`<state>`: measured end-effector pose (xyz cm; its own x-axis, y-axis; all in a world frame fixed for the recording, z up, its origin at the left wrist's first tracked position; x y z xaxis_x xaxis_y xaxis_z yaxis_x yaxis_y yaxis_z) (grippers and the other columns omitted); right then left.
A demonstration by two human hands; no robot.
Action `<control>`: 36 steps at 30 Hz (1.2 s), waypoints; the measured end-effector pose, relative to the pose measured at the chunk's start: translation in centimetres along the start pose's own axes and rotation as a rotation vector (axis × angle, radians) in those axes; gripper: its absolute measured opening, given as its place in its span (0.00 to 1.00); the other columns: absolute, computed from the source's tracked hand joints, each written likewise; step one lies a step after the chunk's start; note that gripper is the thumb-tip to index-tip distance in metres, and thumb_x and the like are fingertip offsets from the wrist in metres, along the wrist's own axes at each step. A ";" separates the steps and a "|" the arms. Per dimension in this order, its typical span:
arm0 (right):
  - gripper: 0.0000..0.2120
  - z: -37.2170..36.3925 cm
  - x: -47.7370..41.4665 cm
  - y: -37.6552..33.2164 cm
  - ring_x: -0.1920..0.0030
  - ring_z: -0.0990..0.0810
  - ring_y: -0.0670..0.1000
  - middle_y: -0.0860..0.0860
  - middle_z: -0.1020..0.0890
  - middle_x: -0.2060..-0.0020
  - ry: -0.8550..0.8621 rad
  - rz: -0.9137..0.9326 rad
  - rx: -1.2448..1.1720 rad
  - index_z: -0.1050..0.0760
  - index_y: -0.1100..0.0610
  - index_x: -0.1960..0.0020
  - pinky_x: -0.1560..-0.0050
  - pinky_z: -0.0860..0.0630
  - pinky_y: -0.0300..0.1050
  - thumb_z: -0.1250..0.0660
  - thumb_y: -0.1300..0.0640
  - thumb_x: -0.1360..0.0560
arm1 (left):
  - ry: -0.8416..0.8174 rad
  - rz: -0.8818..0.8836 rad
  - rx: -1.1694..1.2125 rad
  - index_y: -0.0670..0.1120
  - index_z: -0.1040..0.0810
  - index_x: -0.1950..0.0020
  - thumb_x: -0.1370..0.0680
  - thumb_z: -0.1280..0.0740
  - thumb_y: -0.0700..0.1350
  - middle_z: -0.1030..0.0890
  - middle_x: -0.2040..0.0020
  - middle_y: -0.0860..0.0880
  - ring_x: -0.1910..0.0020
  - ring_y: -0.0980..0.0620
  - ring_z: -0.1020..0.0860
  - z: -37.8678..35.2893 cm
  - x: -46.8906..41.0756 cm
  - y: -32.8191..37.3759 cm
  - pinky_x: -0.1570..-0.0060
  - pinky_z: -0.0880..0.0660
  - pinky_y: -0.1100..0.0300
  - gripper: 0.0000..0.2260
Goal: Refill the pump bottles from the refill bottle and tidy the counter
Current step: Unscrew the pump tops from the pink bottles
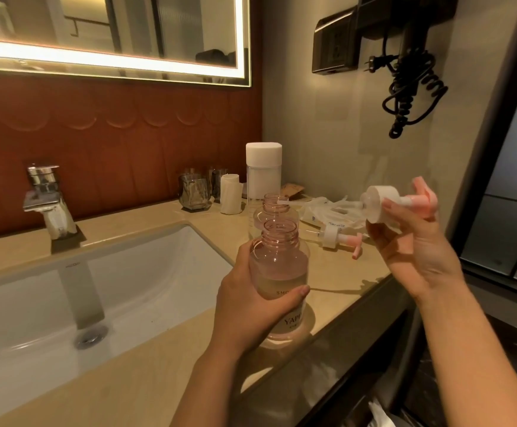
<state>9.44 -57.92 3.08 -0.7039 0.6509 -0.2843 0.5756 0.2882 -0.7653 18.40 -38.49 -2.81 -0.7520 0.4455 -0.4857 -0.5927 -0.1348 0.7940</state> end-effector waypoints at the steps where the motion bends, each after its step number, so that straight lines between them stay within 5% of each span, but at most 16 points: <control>1: 0.40 0.7 0.2 0.4 0.50 0.17 0.52 0.54 0.25 0.39 0.008 0.010 -0.010 0.32 0.42 0.34 0.61 0.20 0.44 0.25 0.60 0.42 | 0.000 0.000 -0.001 0.69 0.39 0.44 0.47 0.31 0.70 0.30 0.49 0.71 0.49 0.68 0.27 0.0 0.0 0.0 0.48 0.27 0.68 0.34; 6: 0.37 4.3 1.1 1.9 0.41 0.22 0.56 0.53 0.22 0.44 0.123 0.072 -0.044 0.32 0.47 0.37 0.50 0.20 0.46 0.24 0.62 0.43 | 0.007 -0.011 0.003 0.70 0.38 0.46 0.46 0.31 0.70 0.29 0.50 0.72 0.50 0.71 0.27 0.1 0.1 0.0 0.50 0.28 0.71 0.32; 10: 0.44 5.8 1.2 2.8 0.43 0.20 0.55 0.55 0.22 0.42 0.103 0.159 0.302 0.28 0.43 0.42 0.50 0.19 0.49 0.17 0.44 0.56 | 0.014 -0.009 -0.001 0.70 0.38 0.45 0.46 0.30 0.69 0.29 0.51 0.73 0.51 0.73 0.28 0.0 0.0 -0.1 0.51 0.28 0.70 0.32; 13: 0.39 5.5 0.3 3.7 0.44 0.21 0.50 0.53 0.23 0.41 0.000 0.224 0.626 0.31 0.46 0.38 0.47 0.20 0.47 0.19 0.51 0.46 | 0.016 -0.014 -0.013 0.72 0.39 0.46 0.46 0.30 0.69 0.29 0.53 0.78 0.52 0.76 0.28 0.0 0.0 -0.1 0.51 0.28 0.71 0.31; 16: 0.29 4.6 -0.8 4.9 0.46 0.22 0.44 0.51 0.22 0.45 -0.133 0.274 0.846 0.31 0.48 0.44 0.50 0.22 0.35 0.22 0.63 0.38 | 0.022 -0.009 -0.006 0.72 0.38 0.46 0.45 0.30 0.69 0.29 0.53 0.79 0.51 0.76 0.28 0.1 0.1 -0.1 0.52 0.29 0.71 0.30; 23: 0.27 3.9 -3.0 6.8 0.54 0.23 0.45 0.46 0.22 0.53 -0.283 0.283 1.305 0.30 0.46 0.46 0.54 0.25 0.37 0.20 0.55 0.40 | 0.017 0.003 -0.011 0.69 0.38 0.46 0.47 0.32 0.70 0.30 0.52 0.73 0.52 0.72 0.28 0.0 0.0 0.1 0.53 0.29 0.72 0.32; 27: 0.22 3.7 -4.5 7.5 0.52 0.22 0.46 0.47 0.21 0.50 -0.282 0.299 1.438 0.24 0.48 0.46 0.50 0.22 0.49 0.22 0.53 0.38 | 0.021 -0.003 -0.005 0.70 0.38 0.46 0.46 0.32 0.70 0.30 0.52 0.73 0.52 0.72 0.27 0.0 0.0 0.0 0.53 0.29 0.72 0.31; 36: 0.21 2.2 -6.8 7.2 0.52 0.23 0.48 0.47 0.21 0.49 -0.351 0.210 1.643 0.26 0.47 0.49 0.53 0.22 0.49 0.21 0.52 0.38 | 0.033 -0.007 0.005 0.70 0.38 0.46 0.46 0.31 0.69 0.28 0.53 0.74 0.52 0.74 0.27 0.0 0.0 -0.1 0.54 0.28 0.71 0.31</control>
<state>17.50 -61.85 -1.80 -0.8589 0.3395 -0.3835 -0.1861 -0.9045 -0.3838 18.48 -38.42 -2.92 -0.7570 0.4172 -0.5028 -0.5966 -0.1276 0.7924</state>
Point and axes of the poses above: each hand's wrist, its own x-axis away from the middle knuckle, its own z-axis out of the back of the hand, y = z × x, the point moved 2 cm from there along -x, towards the middle knuckle
